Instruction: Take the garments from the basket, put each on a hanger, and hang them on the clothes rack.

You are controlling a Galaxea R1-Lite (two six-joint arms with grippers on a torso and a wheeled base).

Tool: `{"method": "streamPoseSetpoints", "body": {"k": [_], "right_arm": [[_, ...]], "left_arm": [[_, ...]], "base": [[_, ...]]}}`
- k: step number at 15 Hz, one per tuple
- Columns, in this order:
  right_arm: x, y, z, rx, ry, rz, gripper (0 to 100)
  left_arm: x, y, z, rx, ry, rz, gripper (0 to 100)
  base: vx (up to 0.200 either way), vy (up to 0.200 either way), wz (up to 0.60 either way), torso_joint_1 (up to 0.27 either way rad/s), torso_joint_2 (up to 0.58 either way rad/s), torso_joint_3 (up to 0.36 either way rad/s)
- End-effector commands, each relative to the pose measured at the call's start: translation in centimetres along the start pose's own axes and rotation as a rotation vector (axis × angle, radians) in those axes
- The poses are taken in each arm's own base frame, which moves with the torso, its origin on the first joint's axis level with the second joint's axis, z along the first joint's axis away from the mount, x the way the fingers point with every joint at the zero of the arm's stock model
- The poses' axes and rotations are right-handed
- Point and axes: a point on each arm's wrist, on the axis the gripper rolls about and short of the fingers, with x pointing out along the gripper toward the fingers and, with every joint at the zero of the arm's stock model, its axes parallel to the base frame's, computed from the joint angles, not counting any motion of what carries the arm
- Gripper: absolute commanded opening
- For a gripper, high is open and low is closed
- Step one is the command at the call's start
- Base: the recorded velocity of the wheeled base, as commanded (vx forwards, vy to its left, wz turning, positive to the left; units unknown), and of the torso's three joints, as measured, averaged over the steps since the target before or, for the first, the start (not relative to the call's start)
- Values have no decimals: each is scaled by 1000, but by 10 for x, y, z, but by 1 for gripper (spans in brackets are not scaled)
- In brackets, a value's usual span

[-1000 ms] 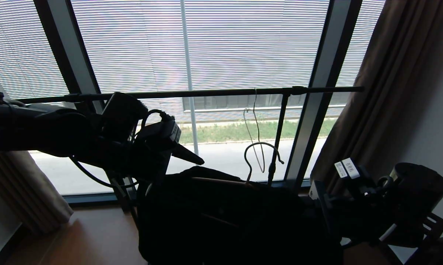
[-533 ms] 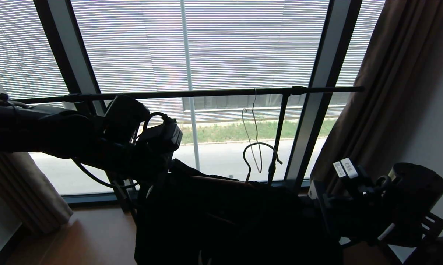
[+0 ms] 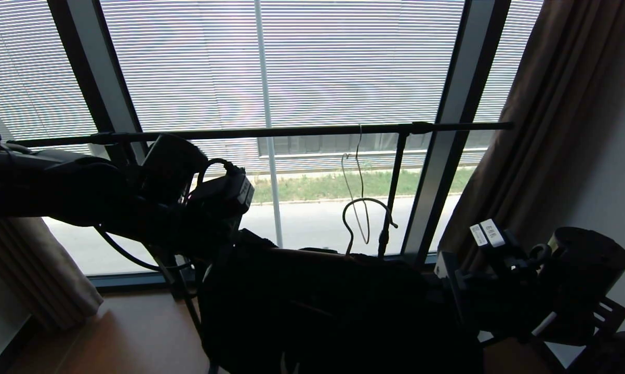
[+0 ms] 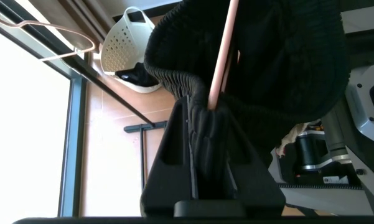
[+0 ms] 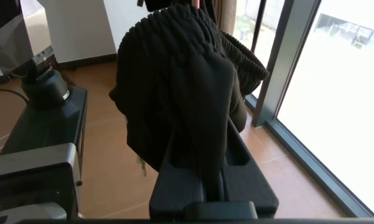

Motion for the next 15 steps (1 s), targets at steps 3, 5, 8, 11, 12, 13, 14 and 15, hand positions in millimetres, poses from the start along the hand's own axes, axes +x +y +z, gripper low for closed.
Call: {"method": "streamPoseSetpoints", "body": {"k": [3, 5, 8, 11, 12, 13, 14, 15], "right_arm": [[-1, -4, -1, 25, 3, -17, 0], [-2, -5, -2, 26, 4, -23, 0], [-5, -9, -4, 30, 7, -39, 100], [-11, -15, -3, 23, -1, -70, 100], [-14, -18, -1, 15, -7, -90, 100], [-16, -21, 0, 10, -13, -102, 100], [-18, -23, 2, -2, -20, -111, 100], [-19, -24, 4, -9, -25, -116, 100]], "left_arm": [[-6, -3, 4, 9, -4, 12, 0], [-8, -3, 3, 5, -4, 18, 0], [-10, -3, -1, -5, -1, 25, 0], [-16, -1, -2, -9, -1, 41, 0], [-19, -2, -2, -7, -11, 47, 0], [-20, -3, -3, -14, -28, 38, 0], [-25, -3, -3, -16, -31, 48, 0], [-28, -2, -5, -22, -28, 59, 0]], "base": [[0, 0, 0, 0, 0, 0], [0, 0, 0, 0, 0, 0], [0, 0, 0, 0, 0, 0], [0, 0, 0, 0, 0, 0], [0, 0, 0, 0, 0, 0], [0, 0, 0, 0, 0, 0], [0, 0, 0, 0, 0, 0], [0, 0, 0, 0, 0, 0]]}}
